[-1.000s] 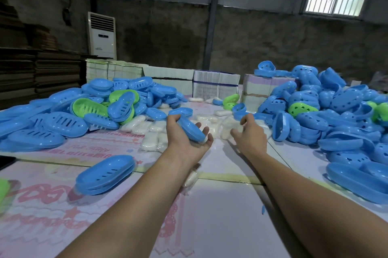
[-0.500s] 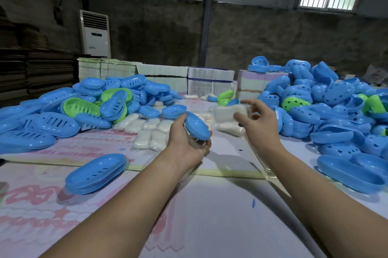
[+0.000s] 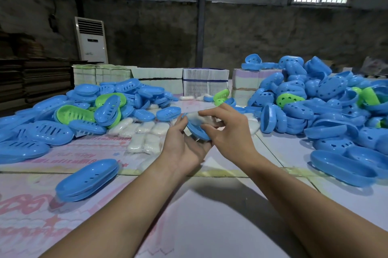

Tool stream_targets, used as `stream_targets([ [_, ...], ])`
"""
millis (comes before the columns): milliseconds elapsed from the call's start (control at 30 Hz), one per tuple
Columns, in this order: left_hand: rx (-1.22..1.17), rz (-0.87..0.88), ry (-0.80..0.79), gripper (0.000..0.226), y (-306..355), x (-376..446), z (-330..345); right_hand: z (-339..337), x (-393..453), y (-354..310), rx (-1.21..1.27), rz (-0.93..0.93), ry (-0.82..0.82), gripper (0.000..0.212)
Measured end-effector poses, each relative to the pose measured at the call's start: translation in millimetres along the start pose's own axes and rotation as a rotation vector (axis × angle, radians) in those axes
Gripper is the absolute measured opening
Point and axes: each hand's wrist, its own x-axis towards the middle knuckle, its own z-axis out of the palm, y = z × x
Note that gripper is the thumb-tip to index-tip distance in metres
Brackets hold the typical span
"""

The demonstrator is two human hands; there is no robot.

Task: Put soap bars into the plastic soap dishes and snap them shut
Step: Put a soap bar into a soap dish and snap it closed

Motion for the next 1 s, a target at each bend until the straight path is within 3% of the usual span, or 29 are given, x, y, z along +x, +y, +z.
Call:
stream_targets([
  [233, -0.060, 0.009, -0.002, 0.049, 4.8, 1.1, -1.9, -7.8, 2.2, -1.4, 0.216, 0.086, -0.250, 0.019],
  [367, -0.015, 0.045, -0.019, 0.047, 5.3, 3.7, -3.7, -8.1, 5.3, 4.0, 0.245, 0.166, -0.242, 0.021],
  [533, 0.027, 0.040, -0.005, 0.047, 2.3, 8.1, -8.8, -8.6, 6.0, 7.3, 0.142, 0.210, -0.351, 0.021],
  [667, 0.010, 0.038, 0.027, 0.044, 3.4, 14.2, -10.6, -24.8, 8.6, 7.7, 0.231, 0.297, -0.404, 0.033],
  [733, -0.014, 0.031, 0.039, 0.045, 4.1, 15.7, -9.1, -42.9, 7.9, 19.8, -0.063, 0.290, -0.403, 0.035],
  [833, -0.031, 0.049, 0.048, 0.046, 4.2, 18.2, -11.1, -82.3, -2.1, 43.4, -0.775, 0.429, -0.476, 0.046],
  [933, -0.027, 0.055, 0.045, 0.047, 2.8, 20.5, -14.0, -121.2, -17.8, 61.1, -0.944, 0.812, -0.536, 0.052],
  [1000, -0.022, 0.057, 0.044, 0.048, 1.0, 20.8, -14.6, -135.2, -25.9, 68.5, -0.936, 0.927, -0.574, 0.051],
])
